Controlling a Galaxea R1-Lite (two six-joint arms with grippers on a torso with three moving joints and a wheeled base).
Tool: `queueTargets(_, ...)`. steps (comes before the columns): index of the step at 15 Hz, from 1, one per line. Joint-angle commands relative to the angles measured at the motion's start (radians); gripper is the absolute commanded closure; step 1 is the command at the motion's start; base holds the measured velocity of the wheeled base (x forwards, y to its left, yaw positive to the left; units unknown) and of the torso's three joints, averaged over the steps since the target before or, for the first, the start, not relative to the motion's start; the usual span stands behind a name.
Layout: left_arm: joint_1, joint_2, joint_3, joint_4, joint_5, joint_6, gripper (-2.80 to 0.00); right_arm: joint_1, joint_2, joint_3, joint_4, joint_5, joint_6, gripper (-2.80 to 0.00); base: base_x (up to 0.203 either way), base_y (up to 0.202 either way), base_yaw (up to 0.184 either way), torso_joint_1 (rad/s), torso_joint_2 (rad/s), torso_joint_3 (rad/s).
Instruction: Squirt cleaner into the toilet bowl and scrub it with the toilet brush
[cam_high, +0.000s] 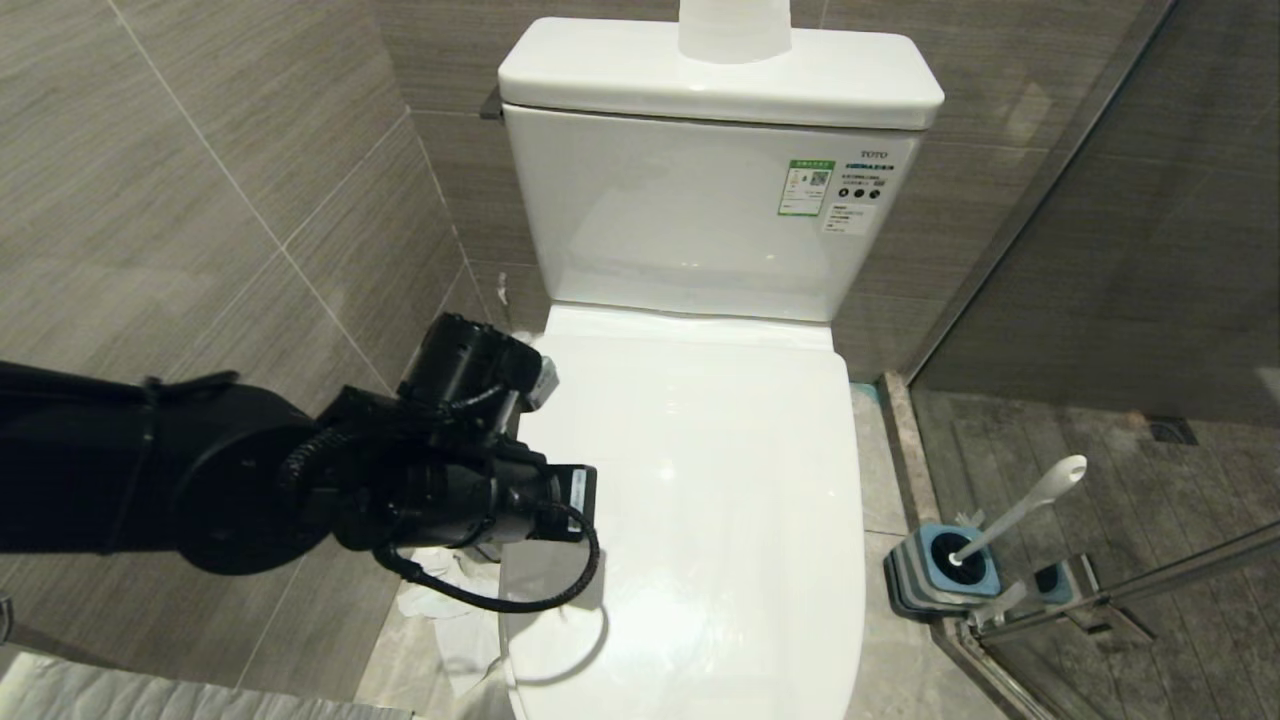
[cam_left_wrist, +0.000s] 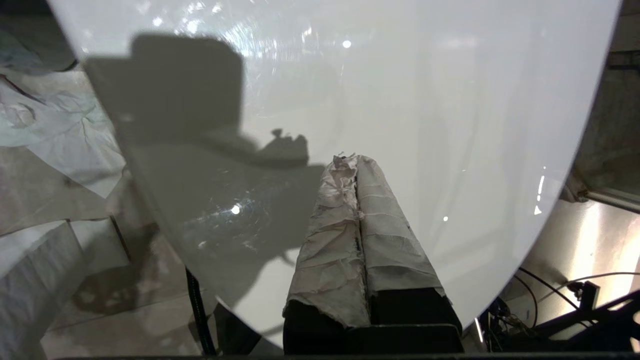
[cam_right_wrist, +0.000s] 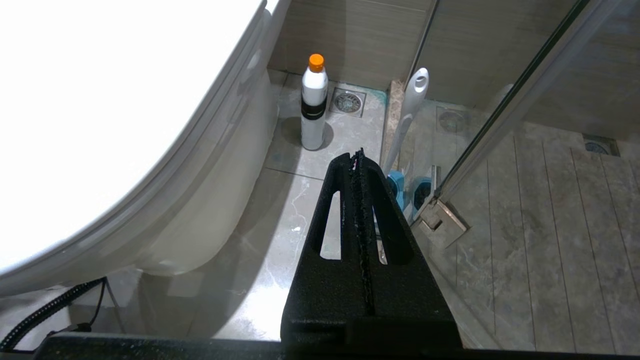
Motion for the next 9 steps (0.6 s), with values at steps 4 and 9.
queueTargets(4,0.003,-0.191,-0.105,0.301,-0.019,0.014,0.0,0.0,0.001,0.025,0.0,0.0,-0.001,0.0,0.0,0.0,0.0,0.0,0.0,0.0)
queueTargets(9,-0.005,-0.285,-0.156,0.459,0.072,0.05,0.0,0.0,0.001,0.025,0.0,0.001,-0.001,0.0,0.0,0.0,0.0,0.0,0.0,0.0)
